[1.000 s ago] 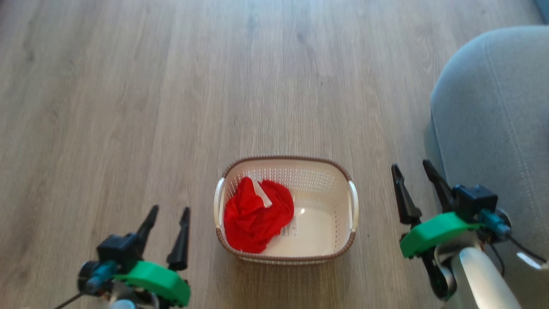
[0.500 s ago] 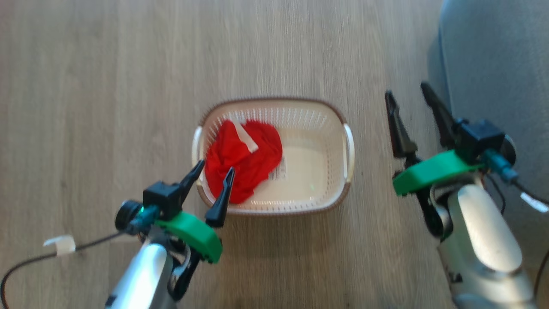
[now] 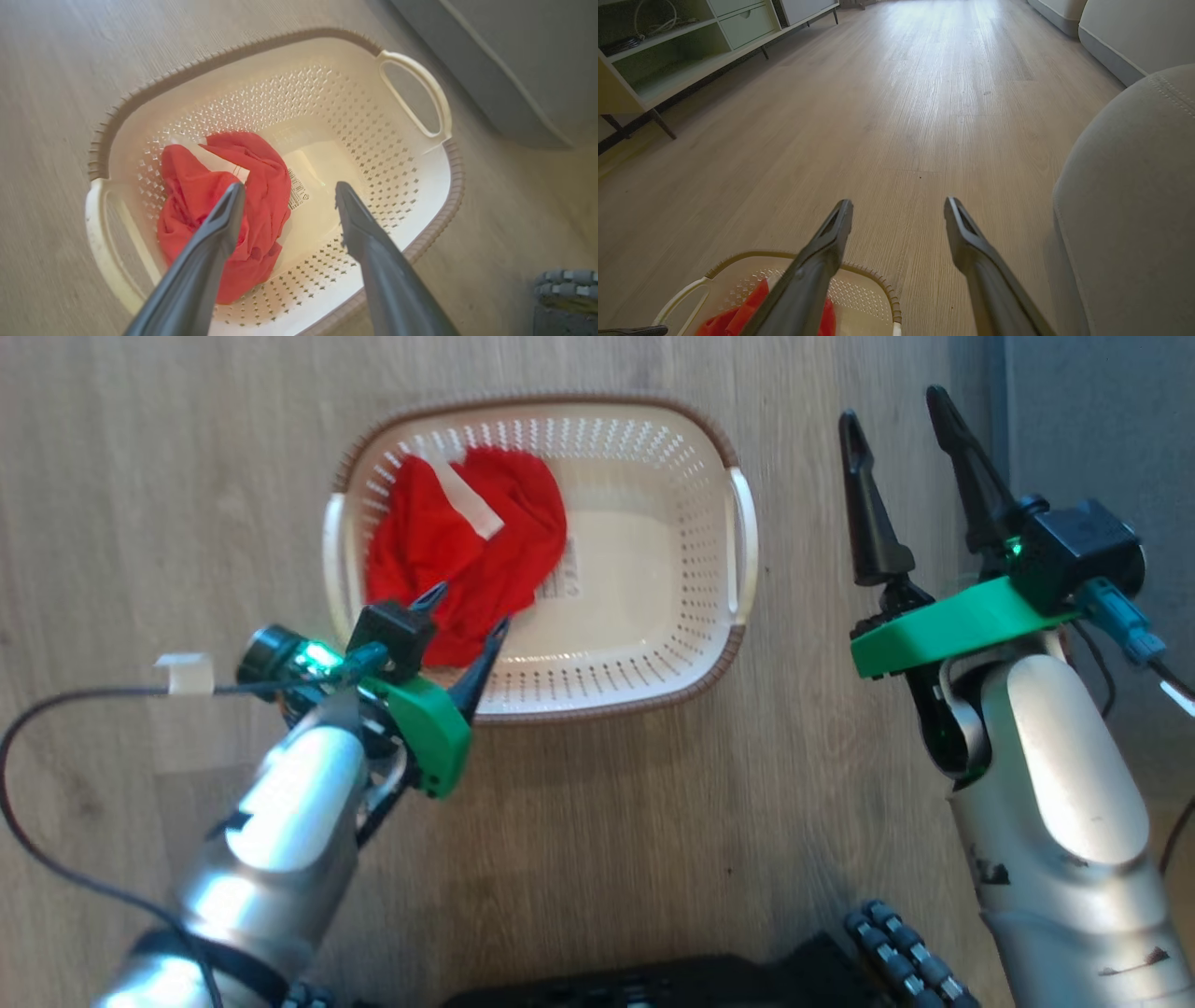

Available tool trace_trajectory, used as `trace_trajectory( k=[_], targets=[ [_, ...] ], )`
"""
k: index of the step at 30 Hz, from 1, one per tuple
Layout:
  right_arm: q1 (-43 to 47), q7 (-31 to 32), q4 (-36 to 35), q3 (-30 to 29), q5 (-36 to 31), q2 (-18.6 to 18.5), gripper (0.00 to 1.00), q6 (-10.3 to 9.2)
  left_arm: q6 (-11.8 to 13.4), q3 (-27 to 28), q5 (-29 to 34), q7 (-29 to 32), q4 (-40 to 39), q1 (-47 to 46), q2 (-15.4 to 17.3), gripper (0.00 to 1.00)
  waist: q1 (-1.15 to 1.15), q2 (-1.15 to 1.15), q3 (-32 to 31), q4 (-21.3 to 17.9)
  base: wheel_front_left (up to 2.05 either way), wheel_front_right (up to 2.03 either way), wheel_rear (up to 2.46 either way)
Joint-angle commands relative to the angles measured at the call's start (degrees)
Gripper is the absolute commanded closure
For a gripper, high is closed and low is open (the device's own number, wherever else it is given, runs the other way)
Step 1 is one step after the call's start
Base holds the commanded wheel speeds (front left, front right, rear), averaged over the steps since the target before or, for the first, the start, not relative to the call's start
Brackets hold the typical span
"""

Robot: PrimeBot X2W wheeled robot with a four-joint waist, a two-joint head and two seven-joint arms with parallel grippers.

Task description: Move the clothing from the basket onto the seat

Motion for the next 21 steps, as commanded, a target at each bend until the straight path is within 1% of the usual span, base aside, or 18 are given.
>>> trace_trajectory(
  k=[1, 6, 9, 12, 16, 21],
  targets=[
    [0.0, -0.5, -2.1, 1.7, 0.8, 0.9, 0.0, -0.01, -0.1, -0.3, 1.4, -0.3, 2.0, -1.6, 2.1, 0.0, -0.02, 0.0, 3.0, -2.0, 0.0, 0.0, 0.0],
    [-0.7, -0.5, -2.7, 2.7, 1.9, 0.9, 0.0, -0.01, 0.0, -4.7, 5.7, -0.2, 13.9, -9.9, 2.5, 0.0, -0.02, 0.0, 6.0, -3.6, 0.0, 0.0, 0.0],
    [-1.2, -0.5, -3.0, 3.1, 2.7, 0.9, 0.0, -0.01, 1.0, -6.8, 8.5, 0.1, 18.9, -14.0, 2.4, 0.0, -0.02, 0.0, 7.7, -4.5, 0.0, 0.0, 0.0],
    [-1.8, -0.5, -3.5, 3.7, 3.5, 0.9, 0.0, -0.01, 2.5, -8.8, 11.0, 1.3, 23.4, -17.5, 2.4, 0.0, -0.02, 0.0, 9.4, -5.4, 0.0, 0.0, 0.0],
    [-2.5, -0.5, -4.1, 4.3, 4.6, 0.9, 0.0, -0.01, 4.1, -11.8, 14.2, 4.5, 28.0, -21.2, 2.3, 0.0, -0.02, 0.0, 11.3, -6.4, 0.0, 0.0, 0.0],
    [-2.8, -0.5, -4.4, 4.6, 6.0, 0.9, 0.0, -0.01, 6.4, -14.4, 16.7, 8.1, 30.5, -24.2, 1.9, 0.0, -0.02, 0.0, 12.9, -7.2, 0.0, 0.0, 0.0]
  ],
)
